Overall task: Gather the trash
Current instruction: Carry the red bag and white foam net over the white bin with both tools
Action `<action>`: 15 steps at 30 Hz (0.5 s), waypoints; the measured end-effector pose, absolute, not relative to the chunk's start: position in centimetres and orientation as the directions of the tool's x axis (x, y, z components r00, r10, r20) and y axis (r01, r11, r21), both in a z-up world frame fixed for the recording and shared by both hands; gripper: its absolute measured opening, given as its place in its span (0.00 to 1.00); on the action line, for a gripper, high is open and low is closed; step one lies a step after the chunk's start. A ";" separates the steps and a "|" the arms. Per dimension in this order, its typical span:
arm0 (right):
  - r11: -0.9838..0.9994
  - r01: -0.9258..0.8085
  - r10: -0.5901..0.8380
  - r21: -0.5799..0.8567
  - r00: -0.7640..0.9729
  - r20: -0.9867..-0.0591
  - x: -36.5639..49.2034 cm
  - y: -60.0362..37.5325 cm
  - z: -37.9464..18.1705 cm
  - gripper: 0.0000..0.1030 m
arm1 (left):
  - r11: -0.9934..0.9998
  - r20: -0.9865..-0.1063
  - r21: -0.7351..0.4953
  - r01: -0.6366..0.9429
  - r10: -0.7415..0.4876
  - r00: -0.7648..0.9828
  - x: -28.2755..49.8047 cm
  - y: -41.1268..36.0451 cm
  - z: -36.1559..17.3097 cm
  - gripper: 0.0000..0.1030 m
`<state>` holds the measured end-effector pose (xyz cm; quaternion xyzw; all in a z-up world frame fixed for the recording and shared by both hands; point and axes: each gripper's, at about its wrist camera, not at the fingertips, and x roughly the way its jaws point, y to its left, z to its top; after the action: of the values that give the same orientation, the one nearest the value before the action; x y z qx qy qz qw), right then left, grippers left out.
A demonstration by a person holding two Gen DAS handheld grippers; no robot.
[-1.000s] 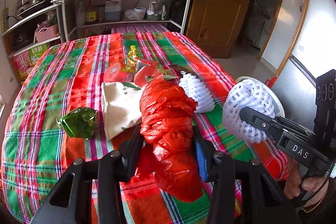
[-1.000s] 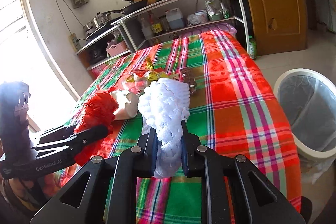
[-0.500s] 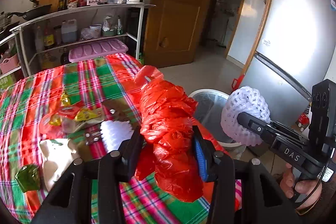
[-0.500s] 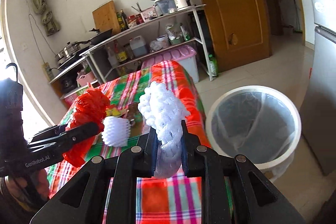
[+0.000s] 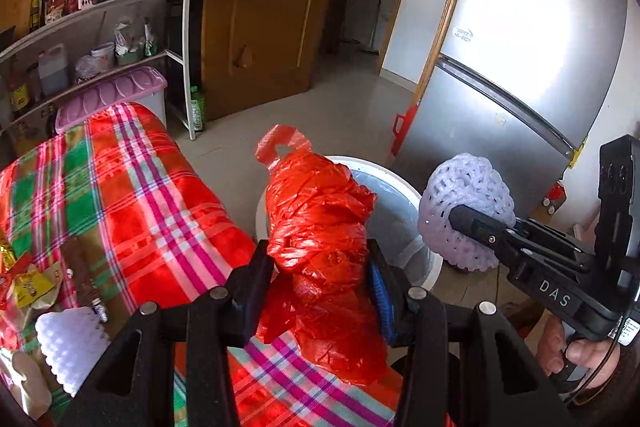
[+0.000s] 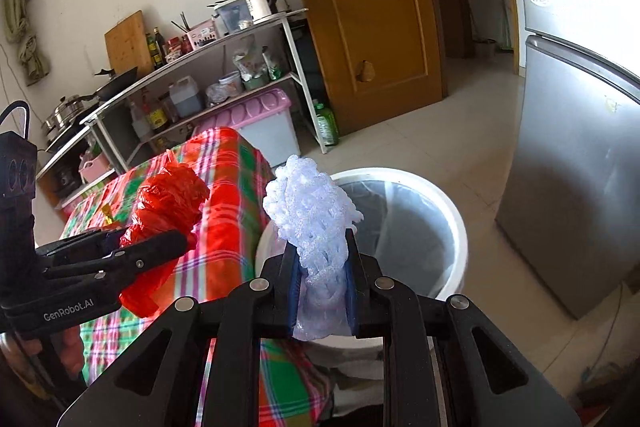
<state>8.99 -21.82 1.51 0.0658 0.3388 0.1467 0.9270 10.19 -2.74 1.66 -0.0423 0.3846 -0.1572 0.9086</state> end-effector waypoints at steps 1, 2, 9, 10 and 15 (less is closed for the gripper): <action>0.950 -0.223 0.312 0.219 0.721 -0.618 9.4 -22.2 1.1 0.18 | 0.949 -0.694 -0.193 0.251 -0.313 0.649 10.6 -3.3 1.4 0.46; 0.952 -0.213 0.304 0.218 0.715 -0.630 9.9 -22.5 0.8 0.18 | 0.947 -0.696 -0.185 0.262 -0.314 0.646 10.9 -3.9 1.2 0.46; 0.967 -0.161 0.253 0.196 0.676 -0.692 13.2 -24.5 -2.0 0.18 | 0.947 -0.745 -0.183 0.265 -0.310 0.591 13.2 -6.1 -1.1 0.46; 0.967 -0.162 0.253 0.194 0.669 -0.699 13.6 -24.6 -2.4 0.18 | 0.948 -0.754 -0.184 0.262 -0.307 0.581 13.6 -6.2 -1.5 0.46; 0.970 -0.161 0.245 0.184 0.628 -0.738 15.1 -24.7 -4.4 0.21 | 0.952 -0.776 -0.180 0.248 -0.292 0.559 14.5 -6.8 -2.7 0.48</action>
<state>15.12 -24.67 -4.36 0.0501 0.4160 0.1127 0.9010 14.55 -6.81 -2.68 -0.0249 0.4438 -0.1529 0.8826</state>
